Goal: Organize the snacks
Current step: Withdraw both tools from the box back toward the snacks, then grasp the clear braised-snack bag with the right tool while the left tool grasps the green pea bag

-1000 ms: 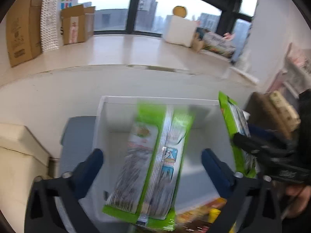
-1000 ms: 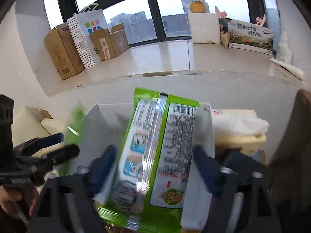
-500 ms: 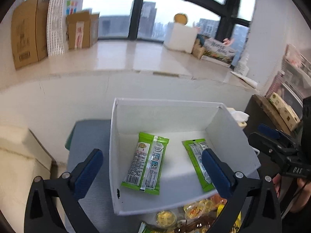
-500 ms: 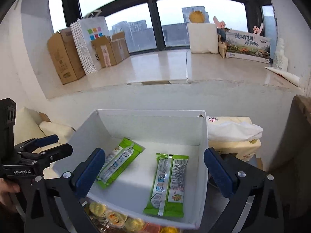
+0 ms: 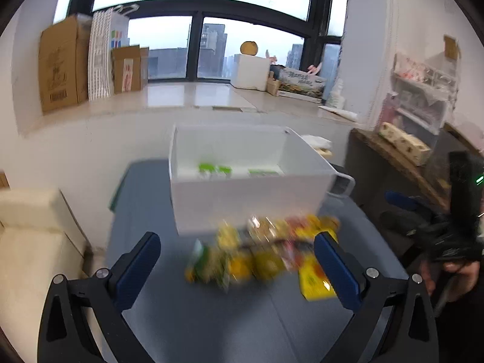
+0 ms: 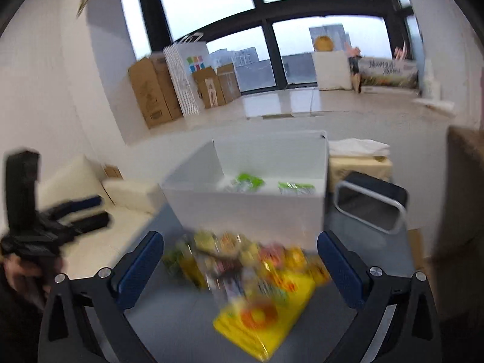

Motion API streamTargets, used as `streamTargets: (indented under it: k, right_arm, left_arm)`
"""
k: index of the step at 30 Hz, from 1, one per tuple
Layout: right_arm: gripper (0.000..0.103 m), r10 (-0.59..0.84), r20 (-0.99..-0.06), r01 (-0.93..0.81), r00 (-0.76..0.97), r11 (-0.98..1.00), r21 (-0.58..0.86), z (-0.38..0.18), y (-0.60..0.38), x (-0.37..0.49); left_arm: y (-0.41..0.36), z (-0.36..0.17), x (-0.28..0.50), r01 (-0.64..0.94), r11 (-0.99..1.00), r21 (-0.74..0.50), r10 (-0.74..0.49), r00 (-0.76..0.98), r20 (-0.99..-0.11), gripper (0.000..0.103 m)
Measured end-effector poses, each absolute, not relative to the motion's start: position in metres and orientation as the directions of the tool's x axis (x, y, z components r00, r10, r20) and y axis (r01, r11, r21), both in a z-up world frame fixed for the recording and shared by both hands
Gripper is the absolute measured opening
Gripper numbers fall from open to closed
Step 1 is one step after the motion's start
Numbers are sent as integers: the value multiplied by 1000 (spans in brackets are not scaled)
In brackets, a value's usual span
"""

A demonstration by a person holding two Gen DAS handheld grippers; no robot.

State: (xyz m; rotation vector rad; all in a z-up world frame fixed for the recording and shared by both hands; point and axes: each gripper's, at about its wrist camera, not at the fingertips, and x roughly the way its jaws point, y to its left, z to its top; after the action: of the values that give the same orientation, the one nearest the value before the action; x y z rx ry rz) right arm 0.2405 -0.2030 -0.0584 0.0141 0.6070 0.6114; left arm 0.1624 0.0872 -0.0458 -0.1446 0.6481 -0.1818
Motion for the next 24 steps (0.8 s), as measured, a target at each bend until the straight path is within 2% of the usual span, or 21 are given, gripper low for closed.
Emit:
streamTargets:
  k: [5,7,15,24]
  right_arm:
    - [103,574,-620,-622,535,764,170,-100,-189,220]
    - [103,586,-624,-640,518,749,172,-105,-185,224]
    - [103,639,-687,-686,345,671,279,-136,-161,295]
    - [103,616,-758,-721,214,623,303,-163,-127,335]
  left_arm:
    - [86,-68,121,104,964,-244,-235,759,-608,103]
    - [86,-70,112,109,962,-251,-244,759,-604,103]
    - [92,-71,100,86,966,-245,-221,769,-600,103]
    - [106,-83,105,38,969,-244,-188,753,-630,103]
